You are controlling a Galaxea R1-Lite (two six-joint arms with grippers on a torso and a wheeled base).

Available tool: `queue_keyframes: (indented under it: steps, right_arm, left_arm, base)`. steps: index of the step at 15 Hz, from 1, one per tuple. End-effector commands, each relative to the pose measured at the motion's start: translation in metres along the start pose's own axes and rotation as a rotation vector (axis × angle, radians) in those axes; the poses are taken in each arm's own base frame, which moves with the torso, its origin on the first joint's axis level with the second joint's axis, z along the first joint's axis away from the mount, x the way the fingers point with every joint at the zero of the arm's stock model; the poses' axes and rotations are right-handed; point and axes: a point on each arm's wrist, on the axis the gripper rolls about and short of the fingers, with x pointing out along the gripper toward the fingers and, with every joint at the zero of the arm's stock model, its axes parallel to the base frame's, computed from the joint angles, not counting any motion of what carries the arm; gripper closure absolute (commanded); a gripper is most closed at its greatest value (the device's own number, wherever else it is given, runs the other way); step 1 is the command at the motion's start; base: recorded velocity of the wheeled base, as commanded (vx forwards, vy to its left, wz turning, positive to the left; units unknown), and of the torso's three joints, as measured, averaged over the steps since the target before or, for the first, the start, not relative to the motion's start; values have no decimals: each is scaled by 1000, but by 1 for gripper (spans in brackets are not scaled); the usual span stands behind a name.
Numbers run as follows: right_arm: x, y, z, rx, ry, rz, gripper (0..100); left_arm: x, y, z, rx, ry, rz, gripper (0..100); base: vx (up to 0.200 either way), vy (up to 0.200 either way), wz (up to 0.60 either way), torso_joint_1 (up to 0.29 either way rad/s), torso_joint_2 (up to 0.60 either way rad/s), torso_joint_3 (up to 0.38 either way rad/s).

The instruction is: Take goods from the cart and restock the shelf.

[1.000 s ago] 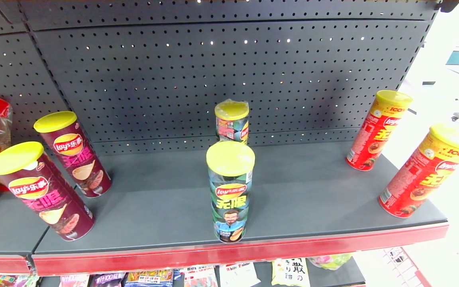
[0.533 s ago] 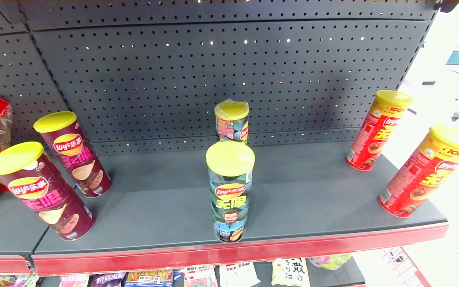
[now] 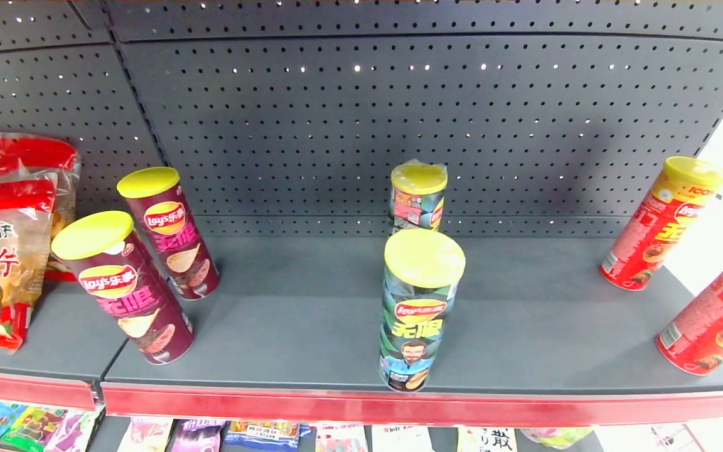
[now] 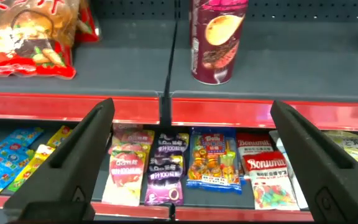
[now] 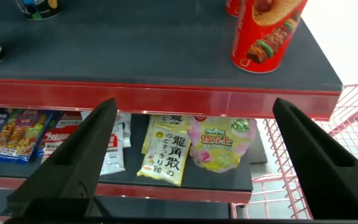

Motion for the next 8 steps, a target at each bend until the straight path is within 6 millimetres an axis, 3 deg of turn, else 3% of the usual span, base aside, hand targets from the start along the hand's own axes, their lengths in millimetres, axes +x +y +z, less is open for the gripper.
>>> queue_keyframes:
  steps: [1, 8]
  right_arm:
    - [0, 0, 0, 0, 1, 2, 0]
    - [0, 0, 0, 1, 1, 0, 0]
  left_arm:
    - [0, 0, 0, 0, -2, 1, 0]
    - [0, 0, 0, 0, -2, 1, 0]
  base:
    - [0, 0, 0, 0, 0, 0]
    - [0, 0, 0, 0, 0, 0]
